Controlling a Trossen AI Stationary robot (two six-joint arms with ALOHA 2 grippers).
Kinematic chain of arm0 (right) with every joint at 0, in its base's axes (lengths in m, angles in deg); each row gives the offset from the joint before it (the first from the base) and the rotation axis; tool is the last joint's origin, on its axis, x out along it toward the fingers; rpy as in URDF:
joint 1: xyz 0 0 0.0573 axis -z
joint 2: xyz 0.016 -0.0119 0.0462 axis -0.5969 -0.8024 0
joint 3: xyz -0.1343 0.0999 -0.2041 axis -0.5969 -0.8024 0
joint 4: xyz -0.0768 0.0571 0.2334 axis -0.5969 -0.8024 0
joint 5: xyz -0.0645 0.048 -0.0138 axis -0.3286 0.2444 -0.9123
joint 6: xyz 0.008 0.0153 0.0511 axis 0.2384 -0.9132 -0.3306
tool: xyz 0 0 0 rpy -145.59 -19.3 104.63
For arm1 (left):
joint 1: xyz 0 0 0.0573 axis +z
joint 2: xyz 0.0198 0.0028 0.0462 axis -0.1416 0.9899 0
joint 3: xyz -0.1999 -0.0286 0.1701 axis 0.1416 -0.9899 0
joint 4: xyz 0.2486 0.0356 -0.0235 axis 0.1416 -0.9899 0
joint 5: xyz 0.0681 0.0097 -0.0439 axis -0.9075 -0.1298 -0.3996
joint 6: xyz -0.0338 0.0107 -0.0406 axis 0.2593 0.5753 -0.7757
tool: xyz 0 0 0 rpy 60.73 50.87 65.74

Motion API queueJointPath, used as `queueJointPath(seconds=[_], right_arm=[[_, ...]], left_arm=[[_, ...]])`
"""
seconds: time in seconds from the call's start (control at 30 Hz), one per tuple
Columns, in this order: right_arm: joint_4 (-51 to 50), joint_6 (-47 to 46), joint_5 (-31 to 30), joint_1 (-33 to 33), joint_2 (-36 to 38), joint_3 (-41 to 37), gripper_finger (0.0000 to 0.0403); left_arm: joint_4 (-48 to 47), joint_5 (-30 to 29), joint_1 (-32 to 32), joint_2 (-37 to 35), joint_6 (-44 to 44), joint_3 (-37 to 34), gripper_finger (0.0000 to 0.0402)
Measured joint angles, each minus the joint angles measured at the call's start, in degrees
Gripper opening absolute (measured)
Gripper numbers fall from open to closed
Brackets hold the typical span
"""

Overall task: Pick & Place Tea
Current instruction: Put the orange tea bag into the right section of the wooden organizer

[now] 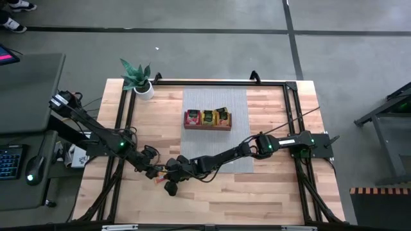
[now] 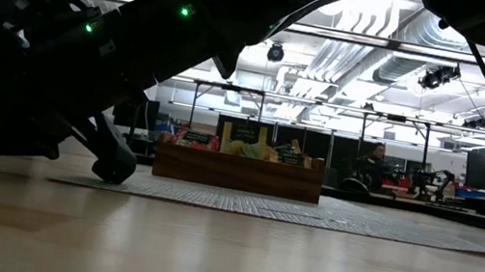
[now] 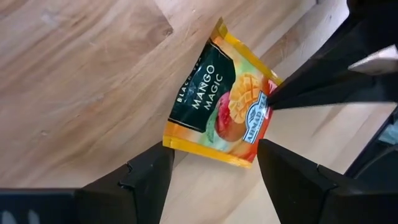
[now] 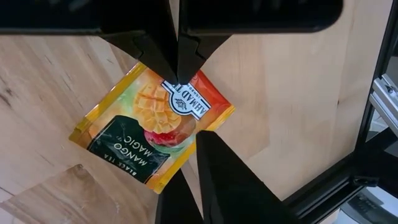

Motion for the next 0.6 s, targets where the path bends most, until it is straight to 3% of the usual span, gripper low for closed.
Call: queueJointPath(seconds=[0.43, 0.6], right_arm=[[0.3, 0.1, 0.1, 0.0, 0.0, 0.0, 0.0000], [0.3, 0.3, 0.2, 0.0, 0.0, 0.0, 0.0000]], left_arm=[[1.3, -6.6, 0.0, 0.4, -7.8, -0.2, 0.0235], [0.9, -9.5, 0.0, 0.5, -9.5, -0.3, 0.0192]])
